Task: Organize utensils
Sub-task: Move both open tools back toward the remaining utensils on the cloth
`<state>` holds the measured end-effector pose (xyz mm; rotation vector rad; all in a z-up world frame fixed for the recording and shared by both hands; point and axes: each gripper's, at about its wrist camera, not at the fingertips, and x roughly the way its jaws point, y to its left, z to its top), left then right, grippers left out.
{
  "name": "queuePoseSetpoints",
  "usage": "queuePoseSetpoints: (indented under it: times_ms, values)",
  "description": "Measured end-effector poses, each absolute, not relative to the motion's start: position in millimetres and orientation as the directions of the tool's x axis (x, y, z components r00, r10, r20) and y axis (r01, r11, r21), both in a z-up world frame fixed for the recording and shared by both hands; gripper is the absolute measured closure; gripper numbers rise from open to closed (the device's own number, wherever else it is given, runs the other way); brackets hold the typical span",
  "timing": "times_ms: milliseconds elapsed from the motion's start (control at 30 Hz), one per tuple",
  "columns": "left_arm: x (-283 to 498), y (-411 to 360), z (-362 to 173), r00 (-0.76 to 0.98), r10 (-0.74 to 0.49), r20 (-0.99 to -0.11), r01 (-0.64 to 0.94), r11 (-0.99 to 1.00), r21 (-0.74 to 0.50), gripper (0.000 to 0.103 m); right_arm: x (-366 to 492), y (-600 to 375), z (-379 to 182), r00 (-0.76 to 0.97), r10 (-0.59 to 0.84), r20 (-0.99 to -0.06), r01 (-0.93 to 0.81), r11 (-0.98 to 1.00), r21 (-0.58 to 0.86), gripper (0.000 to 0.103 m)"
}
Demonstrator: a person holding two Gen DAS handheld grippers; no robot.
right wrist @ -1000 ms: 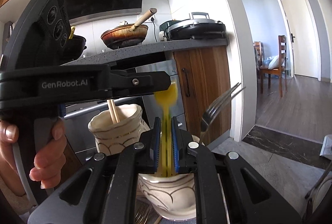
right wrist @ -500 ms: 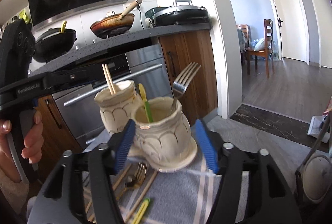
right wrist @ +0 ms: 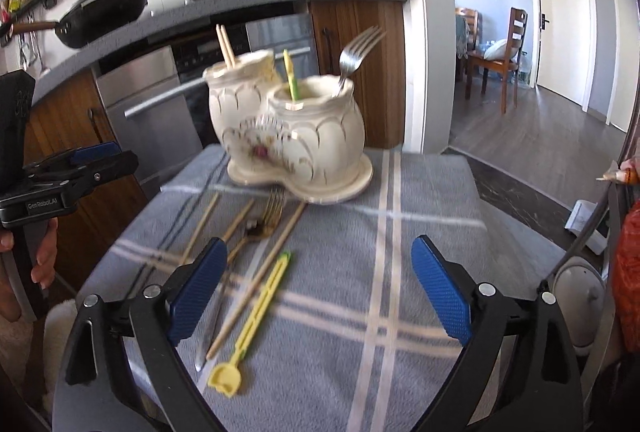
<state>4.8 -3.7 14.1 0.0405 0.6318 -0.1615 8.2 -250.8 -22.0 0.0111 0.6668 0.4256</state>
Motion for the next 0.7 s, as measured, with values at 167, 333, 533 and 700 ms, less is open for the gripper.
queuePoseSetpoints:
  times_ms: [167,333,533,700]
  values:
    - [1.1,-1.5,-17.1,0.732,-0.133,-0.668,0.132,0.990,-0.052,0.019,3.8,-237.1,-38.0,0.668,0.349,-0.657,-0.376,0.920,0.107,0.011]
    - [-0.4,-9.3,-40.7,0.676,-0.136,-0.725,0.123,0.990,-0.071,0.019,1.2,-226.2,-47.1,0.638,0.342,-0.690,-0.394,0.915,0.089,0.011]
    - [0.5,-19.2,-52.3,0.633,-0.143,-0.761,0.126,0.989,-0.082,0.037,1.3,-218.3,-56.6,0.612,0.331,-0.718,-0.413,0.908,0.066,0.029]
    - [-0.4,-31.1,-58.1,0.596,-0.147,-0.789,0.149,0.986,-0.072,0.048,3.1,-213.0,-61.5,0.571,0.357,-0.739,-0.430,0.897,0.100,0.045]
